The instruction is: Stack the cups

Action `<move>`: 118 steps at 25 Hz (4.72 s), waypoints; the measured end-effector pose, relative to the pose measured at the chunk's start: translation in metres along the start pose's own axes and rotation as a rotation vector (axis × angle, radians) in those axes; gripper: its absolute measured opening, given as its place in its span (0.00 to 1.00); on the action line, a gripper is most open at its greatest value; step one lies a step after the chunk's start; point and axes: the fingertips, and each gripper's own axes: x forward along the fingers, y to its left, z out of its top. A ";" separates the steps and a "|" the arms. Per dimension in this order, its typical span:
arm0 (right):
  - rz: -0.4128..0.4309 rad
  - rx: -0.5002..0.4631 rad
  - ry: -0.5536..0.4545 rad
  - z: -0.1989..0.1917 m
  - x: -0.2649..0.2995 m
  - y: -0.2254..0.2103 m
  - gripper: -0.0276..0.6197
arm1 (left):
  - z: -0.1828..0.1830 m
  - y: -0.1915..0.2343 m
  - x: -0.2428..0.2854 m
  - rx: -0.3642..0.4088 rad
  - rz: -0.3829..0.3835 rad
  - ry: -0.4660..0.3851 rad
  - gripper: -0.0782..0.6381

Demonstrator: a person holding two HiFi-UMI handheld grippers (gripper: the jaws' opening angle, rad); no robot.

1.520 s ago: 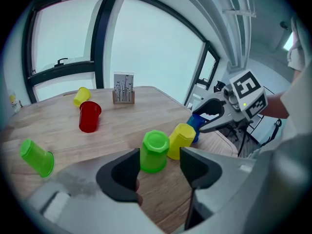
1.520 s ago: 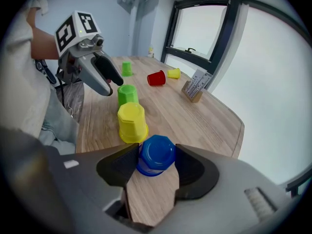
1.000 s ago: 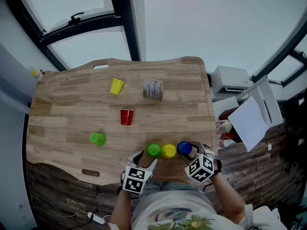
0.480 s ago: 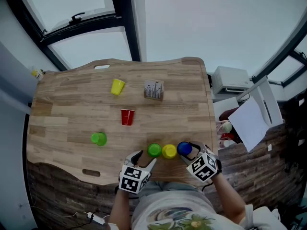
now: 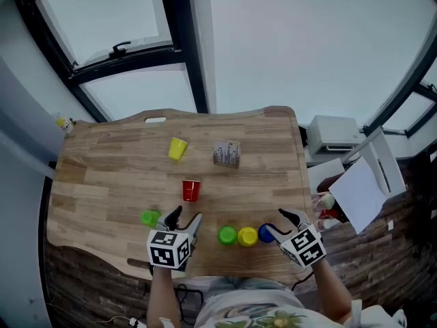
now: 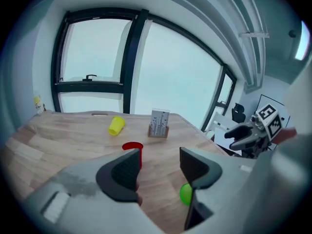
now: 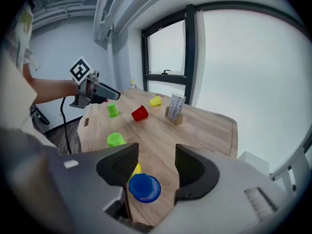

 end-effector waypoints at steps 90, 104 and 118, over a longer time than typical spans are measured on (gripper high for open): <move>0.071 0.000 -0.050 0.019 -0.003 0.032 0.37 | -0.006 0.011 -0.024 0.244 0.155 0.090 0.43; 0.113 -0.009 -0.087 0.004 -0.019 0.061 0.37 | -0.032 -0.062 -0.040 0.431 0.070 0.147 0.43; 0.118 0.007 -0.110 0.003 -0.026 0.066 0.37 | -0.046 -0.111 -0.018 0.862 -0.117 0.394 0.43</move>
